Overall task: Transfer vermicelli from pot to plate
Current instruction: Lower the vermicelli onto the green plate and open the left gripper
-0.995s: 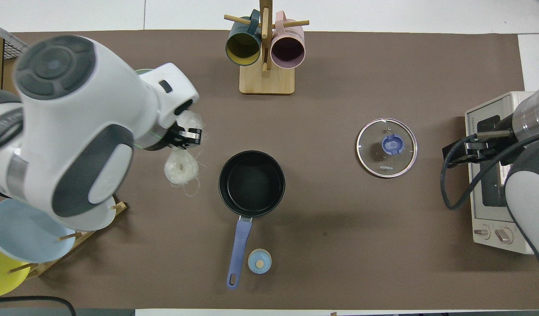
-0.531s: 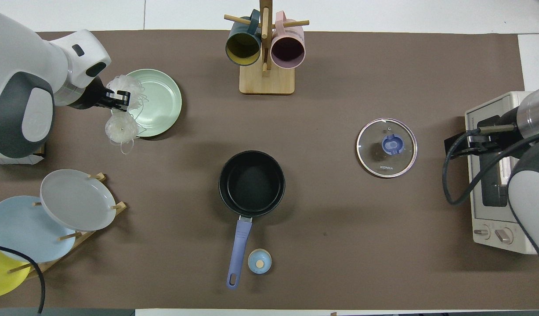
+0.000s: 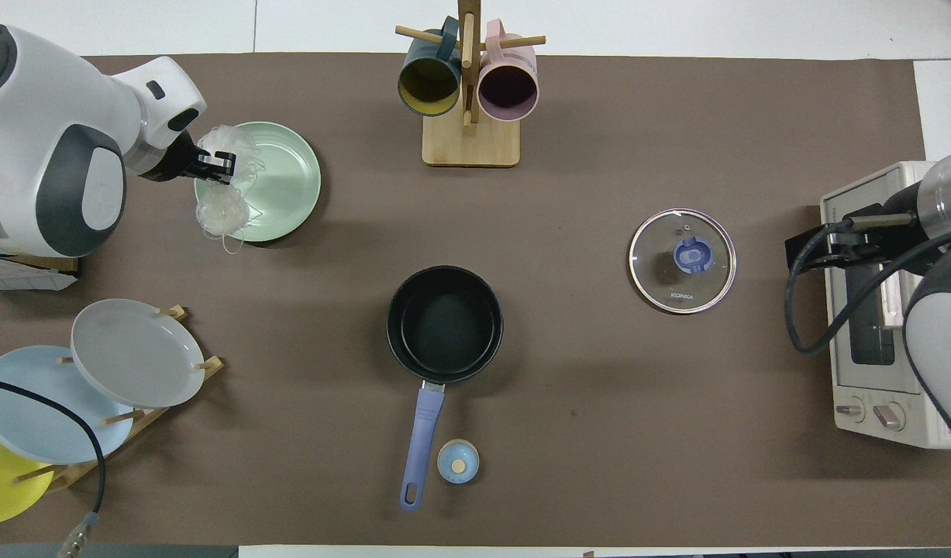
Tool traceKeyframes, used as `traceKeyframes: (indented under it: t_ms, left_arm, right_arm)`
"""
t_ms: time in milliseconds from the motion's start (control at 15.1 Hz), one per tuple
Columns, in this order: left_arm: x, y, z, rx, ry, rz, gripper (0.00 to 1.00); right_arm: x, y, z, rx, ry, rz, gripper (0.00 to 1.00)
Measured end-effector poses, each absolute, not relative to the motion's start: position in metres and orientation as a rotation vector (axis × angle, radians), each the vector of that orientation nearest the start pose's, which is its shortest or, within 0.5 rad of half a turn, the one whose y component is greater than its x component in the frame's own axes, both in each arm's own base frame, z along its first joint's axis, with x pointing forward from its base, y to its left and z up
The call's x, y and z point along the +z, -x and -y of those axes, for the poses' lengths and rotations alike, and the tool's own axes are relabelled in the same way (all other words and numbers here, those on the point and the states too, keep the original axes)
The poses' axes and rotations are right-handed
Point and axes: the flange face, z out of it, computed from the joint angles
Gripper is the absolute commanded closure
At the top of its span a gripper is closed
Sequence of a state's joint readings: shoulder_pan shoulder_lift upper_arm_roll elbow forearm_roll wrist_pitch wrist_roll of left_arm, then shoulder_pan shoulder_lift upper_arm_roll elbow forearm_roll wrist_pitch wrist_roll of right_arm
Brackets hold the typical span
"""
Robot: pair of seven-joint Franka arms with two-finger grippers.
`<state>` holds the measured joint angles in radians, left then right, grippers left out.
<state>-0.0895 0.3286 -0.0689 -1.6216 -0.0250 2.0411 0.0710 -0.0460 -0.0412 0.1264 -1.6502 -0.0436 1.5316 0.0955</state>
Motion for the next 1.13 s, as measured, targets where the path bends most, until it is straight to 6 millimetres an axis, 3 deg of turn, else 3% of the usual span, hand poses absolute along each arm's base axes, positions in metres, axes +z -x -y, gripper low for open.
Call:
traceKeyframes:
  t_ms: [332,663,796,995,1061,1128]
  left_arm:
    - [0.440,-0.656,0.099,-0.127,3.170,-0.339,1.00]
    - [0.433,-0.654,0.115,-0.114,3.174,-0.378,1.00]
    - [0.419,-0.660,0.119,-0.137,3.175,-0.384,1.00]
    - [0.381,-0.672,0.121,-0.167,3.180,-0.378,1.00]
    - [0.372,-0.675,0.121,-0.168,3.181,-0.376,0.87]
    - [0.367,-0.676,0.121,-0.167,3.182,-0.375,0.01]
  right_arm:
    - [0.607,-0.534,-0.039,0.116,3.195,-0.026,0.00]
    - [0.607,-0.534,-0.039,0.115,3.194,-0.026,0.00]
    - [0.607,-0.534,-0.039,0.119,3.195,-0.026,0.00]
    - [0.607,-0.531,-0.039,0.148,3.195,-0.027,0.00]
    - [0.607,-0.530,-0.039,0.148,3.195,-0.027,0.00]
    - [0.607,-0.530,-0.039,0.148,3.195,-0.027,0.00]
